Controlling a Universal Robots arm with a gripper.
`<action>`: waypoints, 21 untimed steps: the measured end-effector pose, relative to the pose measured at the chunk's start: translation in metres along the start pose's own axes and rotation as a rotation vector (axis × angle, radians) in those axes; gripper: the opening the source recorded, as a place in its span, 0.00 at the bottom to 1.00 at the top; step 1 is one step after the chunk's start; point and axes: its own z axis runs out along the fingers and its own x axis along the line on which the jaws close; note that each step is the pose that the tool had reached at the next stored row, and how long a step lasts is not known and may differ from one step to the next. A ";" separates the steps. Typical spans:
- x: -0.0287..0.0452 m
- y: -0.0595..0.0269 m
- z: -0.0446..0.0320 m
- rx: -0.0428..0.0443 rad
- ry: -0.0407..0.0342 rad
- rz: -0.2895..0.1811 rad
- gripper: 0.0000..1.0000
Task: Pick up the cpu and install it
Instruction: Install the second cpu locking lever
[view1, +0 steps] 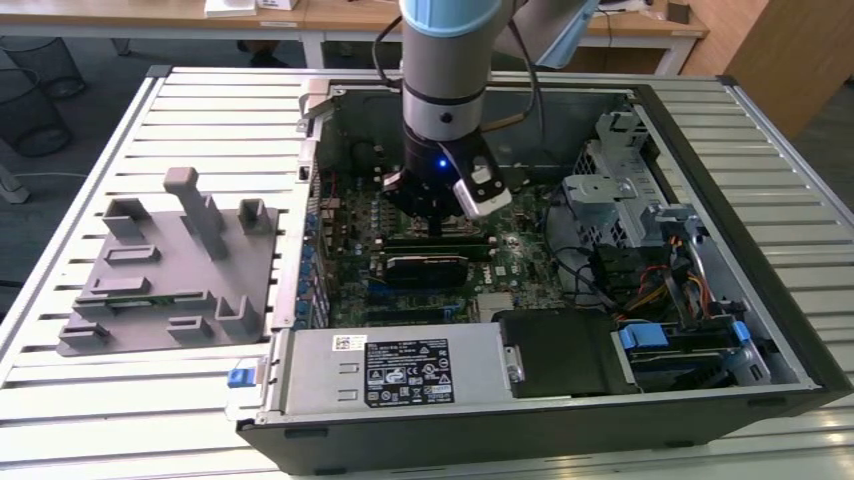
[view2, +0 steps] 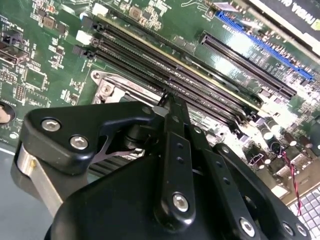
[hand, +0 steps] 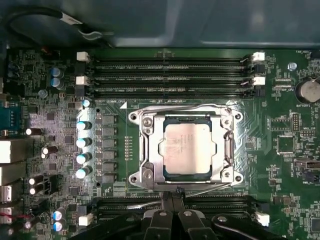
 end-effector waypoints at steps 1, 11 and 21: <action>0.0003 -0.0008 0.0000 -0.0040 0.0000 0.000 0.11; 0.0083 -0.0086 0.0002 -0.0144 -0.0004 0.000 0.11; 0.0157 -0.0104 0.0031 -0.0276 -0.0001 0.001 0.11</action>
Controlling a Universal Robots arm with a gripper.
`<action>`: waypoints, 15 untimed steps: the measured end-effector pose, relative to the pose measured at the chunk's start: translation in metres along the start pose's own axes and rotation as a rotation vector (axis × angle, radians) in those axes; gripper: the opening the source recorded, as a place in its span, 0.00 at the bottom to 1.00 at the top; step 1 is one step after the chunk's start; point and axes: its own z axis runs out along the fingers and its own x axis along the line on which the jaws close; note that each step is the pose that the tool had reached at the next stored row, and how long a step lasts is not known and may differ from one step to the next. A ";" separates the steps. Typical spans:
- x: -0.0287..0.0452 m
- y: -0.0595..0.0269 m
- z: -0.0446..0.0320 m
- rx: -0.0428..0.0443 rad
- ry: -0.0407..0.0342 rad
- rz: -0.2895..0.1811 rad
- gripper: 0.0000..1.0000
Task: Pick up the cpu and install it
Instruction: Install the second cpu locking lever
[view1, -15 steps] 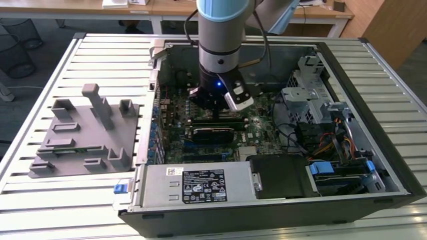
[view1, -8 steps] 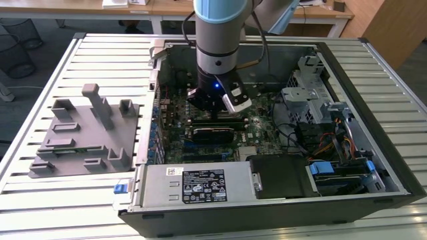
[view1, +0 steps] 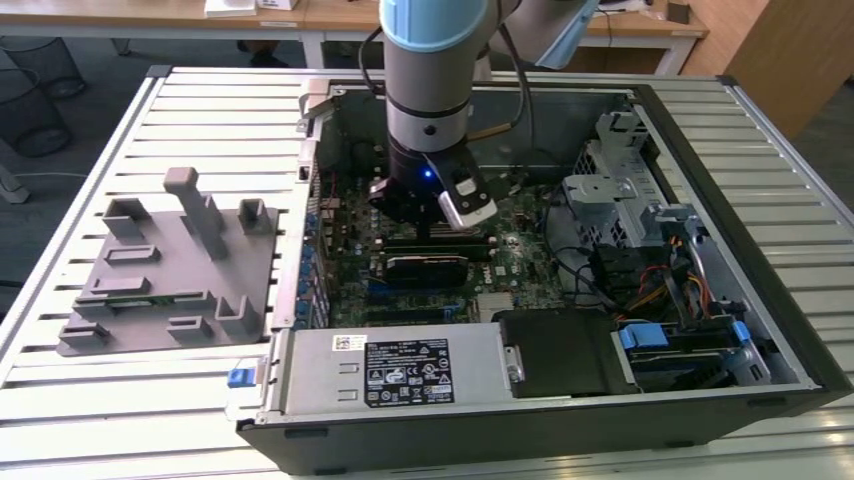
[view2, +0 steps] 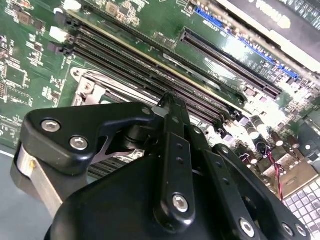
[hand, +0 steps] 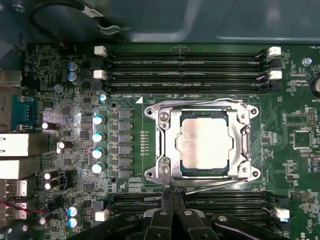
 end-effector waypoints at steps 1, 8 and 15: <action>0.0013 -0.0001 0.0003 -0.0036 0.0000 0.000 0.11; 0.0090 -0.0004 0.0034 -0.0156 0.0002 0.000 0.11; 0.0119 -0.0006 0.0048 -0.0241 0.0006 0.000 0.11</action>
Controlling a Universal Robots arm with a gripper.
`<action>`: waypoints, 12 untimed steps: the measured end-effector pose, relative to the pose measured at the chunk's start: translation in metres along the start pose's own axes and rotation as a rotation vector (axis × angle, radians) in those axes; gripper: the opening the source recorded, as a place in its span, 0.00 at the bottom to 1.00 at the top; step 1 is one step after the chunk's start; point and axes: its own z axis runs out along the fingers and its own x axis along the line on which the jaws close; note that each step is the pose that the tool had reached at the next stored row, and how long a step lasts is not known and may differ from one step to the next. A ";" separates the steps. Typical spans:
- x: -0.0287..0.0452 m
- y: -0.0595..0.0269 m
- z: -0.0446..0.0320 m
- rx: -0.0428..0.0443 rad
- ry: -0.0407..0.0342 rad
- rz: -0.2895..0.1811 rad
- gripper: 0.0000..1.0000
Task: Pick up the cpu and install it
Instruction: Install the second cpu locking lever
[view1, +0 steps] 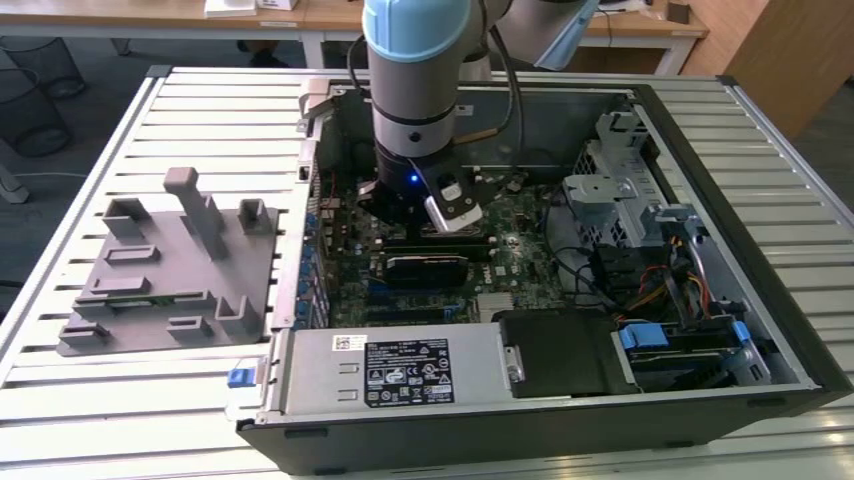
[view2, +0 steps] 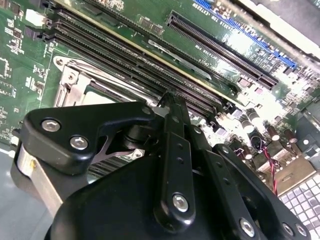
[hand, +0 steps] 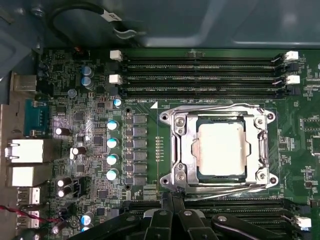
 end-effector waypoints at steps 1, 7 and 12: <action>0.0000 0.0000 -0.0001 -0.0003 -0.0002 0.000 0.11; -0.0001 0.0001 -0.0025 -0.0032 -0.0001 0.000 0.11; 0.0000 0.0000 -0.0013 -0.0300 0.0005 0.001 0.11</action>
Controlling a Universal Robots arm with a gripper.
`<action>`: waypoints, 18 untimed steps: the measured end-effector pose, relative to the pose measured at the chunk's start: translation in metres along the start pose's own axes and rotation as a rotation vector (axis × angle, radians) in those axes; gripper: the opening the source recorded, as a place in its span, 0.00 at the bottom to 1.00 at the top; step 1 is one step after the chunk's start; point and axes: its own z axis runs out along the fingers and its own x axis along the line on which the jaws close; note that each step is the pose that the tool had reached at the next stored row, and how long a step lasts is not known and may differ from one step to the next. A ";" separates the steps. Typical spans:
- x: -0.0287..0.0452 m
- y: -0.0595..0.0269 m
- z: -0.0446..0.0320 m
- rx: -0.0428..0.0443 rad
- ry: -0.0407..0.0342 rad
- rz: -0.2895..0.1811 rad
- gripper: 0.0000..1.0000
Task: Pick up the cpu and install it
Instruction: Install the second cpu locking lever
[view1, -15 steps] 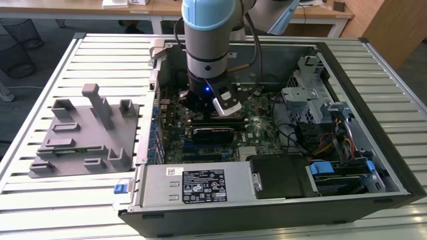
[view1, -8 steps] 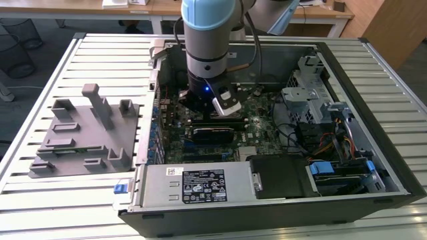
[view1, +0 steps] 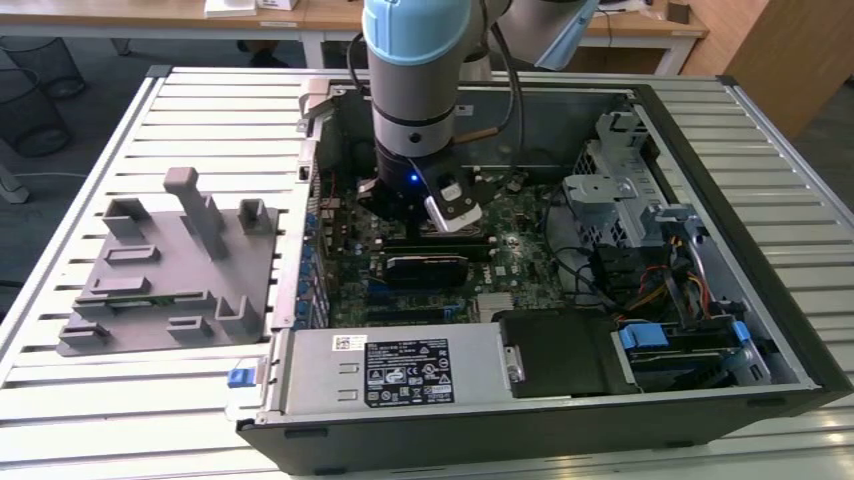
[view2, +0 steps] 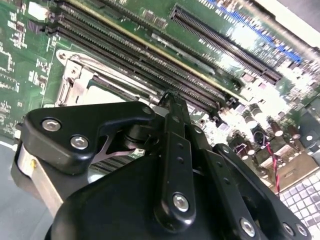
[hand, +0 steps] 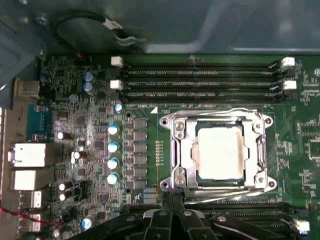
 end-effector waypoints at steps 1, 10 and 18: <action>0.0000 -0.0001 0.0007 -0.0069 0.0001 0.000 0.11; 0.0000 -0.0007 0.0027 -0.0438 0.0006 0.001 0.11; -0.0001 0.0006 -0.0110 -0.0437 0.0007 0.001 0.11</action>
